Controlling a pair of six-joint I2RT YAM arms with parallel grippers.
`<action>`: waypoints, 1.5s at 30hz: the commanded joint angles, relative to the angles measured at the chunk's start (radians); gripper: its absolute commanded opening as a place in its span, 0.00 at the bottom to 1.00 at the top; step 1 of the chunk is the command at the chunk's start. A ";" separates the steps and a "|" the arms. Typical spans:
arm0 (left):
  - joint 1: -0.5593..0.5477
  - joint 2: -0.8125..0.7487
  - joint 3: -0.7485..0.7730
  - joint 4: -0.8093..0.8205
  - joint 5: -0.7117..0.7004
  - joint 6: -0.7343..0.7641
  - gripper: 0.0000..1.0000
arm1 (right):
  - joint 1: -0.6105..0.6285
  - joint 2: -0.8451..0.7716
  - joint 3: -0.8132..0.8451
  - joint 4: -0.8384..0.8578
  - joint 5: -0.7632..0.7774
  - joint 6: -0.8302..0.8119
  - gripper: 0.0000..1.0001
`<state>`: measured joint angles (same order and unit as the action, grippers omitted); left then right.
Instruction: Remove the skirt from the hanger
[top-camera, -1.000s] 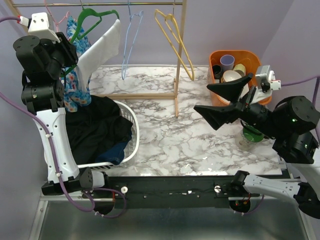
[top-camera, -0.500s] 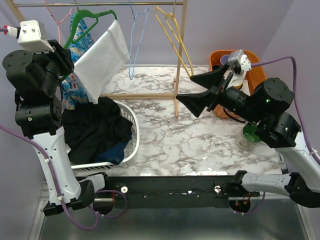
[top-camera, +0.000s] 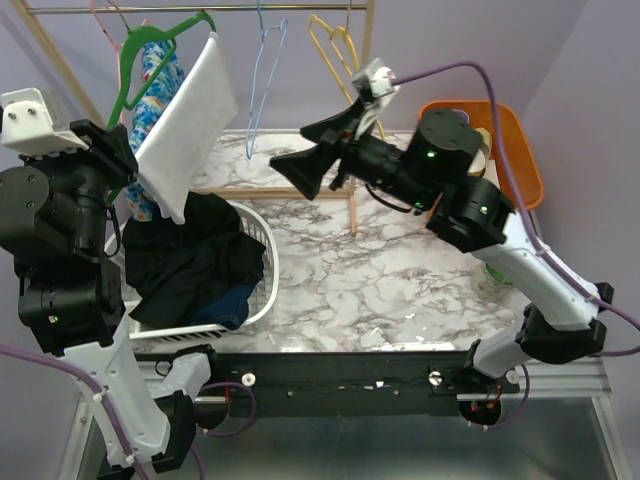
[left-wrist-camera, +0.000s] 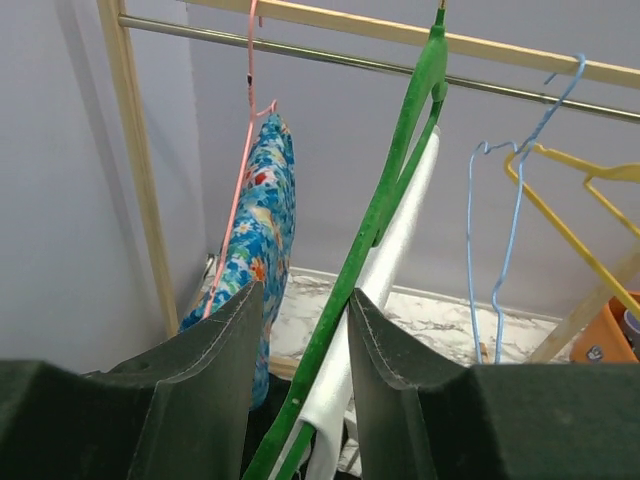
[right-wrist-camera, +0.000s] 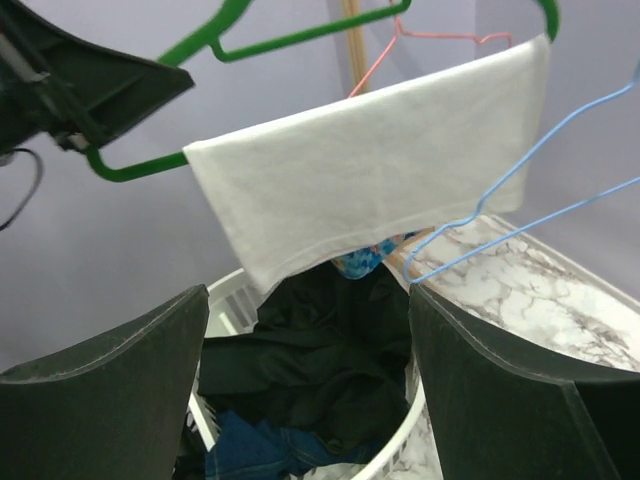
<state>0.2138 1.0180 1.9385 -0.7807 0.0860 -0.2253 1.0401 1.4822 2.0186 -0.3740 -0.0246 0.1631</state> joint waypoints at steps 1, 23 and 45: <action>-0.004 -0.033 -0.004 0.040 0.049 -0.092 0.00 | 0.095 0.157 0.075 0.049 0.173 -0.060 0.86; -0.005 -0.102 -0.035 0.049 0.158 -0.195 0.00 | 0.259 0.398 -0.040 0.552 0.227 -0.209 0.77; -0.005 -0.101 -0.024 0.049 0.115 -0.180 0.00 | 0.265 0.495 0.065 0.534 0.350 -0.182 0.36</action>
<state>0.2138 0.9340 1.8919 -0.8097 0.2127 -0.3931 1.2972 1.9602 2.0430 0.1379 0.2989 -0.0254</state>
